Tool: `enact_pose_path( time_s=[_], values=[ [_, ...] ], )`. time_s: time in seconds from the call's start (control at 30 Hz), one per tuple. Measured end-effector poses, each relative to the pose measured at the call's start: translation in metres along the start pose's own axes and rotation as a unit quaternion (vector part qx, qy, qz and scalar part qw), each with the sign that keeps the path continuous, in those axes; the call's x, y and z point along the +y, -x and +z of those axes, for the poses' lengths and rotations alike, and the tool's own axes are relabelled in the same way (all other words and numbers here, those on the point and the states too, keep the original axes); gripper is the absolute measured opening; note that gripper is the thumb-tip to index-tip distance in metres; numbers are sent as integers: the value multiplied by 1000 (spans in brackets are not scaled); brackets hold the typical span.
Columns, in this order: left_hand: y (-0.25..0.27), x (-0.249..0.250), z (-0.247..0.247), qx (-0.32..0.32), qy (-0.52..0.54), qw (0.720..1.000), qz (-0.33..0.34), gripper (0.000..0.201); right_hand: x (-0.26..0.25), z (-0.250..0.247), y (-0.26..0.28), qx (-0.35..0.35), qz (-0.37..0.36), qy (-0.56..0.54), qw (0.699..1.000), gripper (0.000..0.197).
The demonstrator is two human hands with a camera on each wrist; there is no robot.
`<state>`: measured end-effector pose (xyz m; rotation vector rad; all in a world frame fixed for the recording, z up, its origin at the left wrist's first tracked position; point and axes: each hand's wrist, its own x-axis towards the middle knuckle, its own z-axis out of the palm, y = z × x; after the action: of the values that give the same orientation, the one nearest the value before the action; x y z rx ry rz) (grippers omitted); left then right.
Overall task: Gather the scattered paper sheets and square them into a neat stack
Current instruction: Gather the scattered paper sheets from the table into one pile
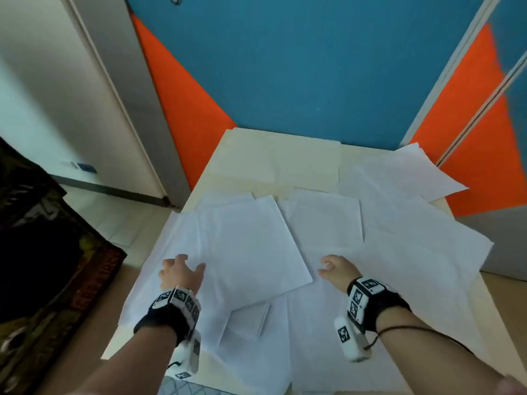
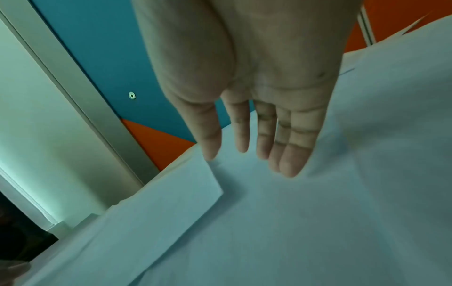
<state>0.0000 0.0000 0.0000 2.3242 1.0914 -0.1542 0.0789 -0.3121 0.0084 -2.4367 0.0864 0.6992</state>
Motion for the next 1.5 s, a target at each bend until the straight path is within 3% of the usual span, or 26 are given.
enact_pose_path(
  time_s=[0.07,0.17,0.27,0.43,0.57,0.67,0.8,0.93,1.03,1.13,1.2,1.27,1.37,1.43,1.5],
  values=[
    [-8,-6,-8,0,-5,999,-38,64,-13,8,-10,8,6,-20,1000,51],
    [-23,-11,-4,-52,12,998,-13,71,-34,24,-22,18,15,-34,999,59],
    [-26,-3,4,-95,61,994,10,65,-52,45,-29,16,18,-37,999,53],
    [-34,12,9,-131,148,980,-28,62,-77,79,-27,-11,-8,3,1000,49],
    [-39,11,10,-165,184,969,-15,26,-85,93,-25,-22,-26,-11,999,41],
    [-40,4,9,-175,232,957,12,24,-87,85,-28,-8,-14,-87,996,36],
    [-34,-7,0,-186,362,913,36,32,-85,69,-37,108,21,-148,983,67],
    [-37,-13,-9,-229,417,879,22,38,-87,62,-36,42,-9,-258,965,83],
    [-41,-13,-17,-252,457,853,4,32,-98,61,-29,1,-19,-370,929,68],
    [-43,-12,-24,-260,482,837,-1,25,-111,62,-22,-27,-42,-405,913,29],
    [-47,-13,-24,-256,479,840,11,29,-116,63,-20,-44,-50,-403,913,23],
    [-47,-12,-24,-244,485,840,10,19,-119,62,-18,-64,-49,-407,910,21],
    [-46,-8,-26,-247,463,851,25,15,-119,58,-16,-40,-42,-331,942,16],
    [-48,-6,-28,-225,382,894,61,30,-116,53,-18,18,-33,-287,957,27],
    [-54,-11,-28,-116,172,975,80,41,-111,48,-18,74,-15,-284,956,29]
  ],
)
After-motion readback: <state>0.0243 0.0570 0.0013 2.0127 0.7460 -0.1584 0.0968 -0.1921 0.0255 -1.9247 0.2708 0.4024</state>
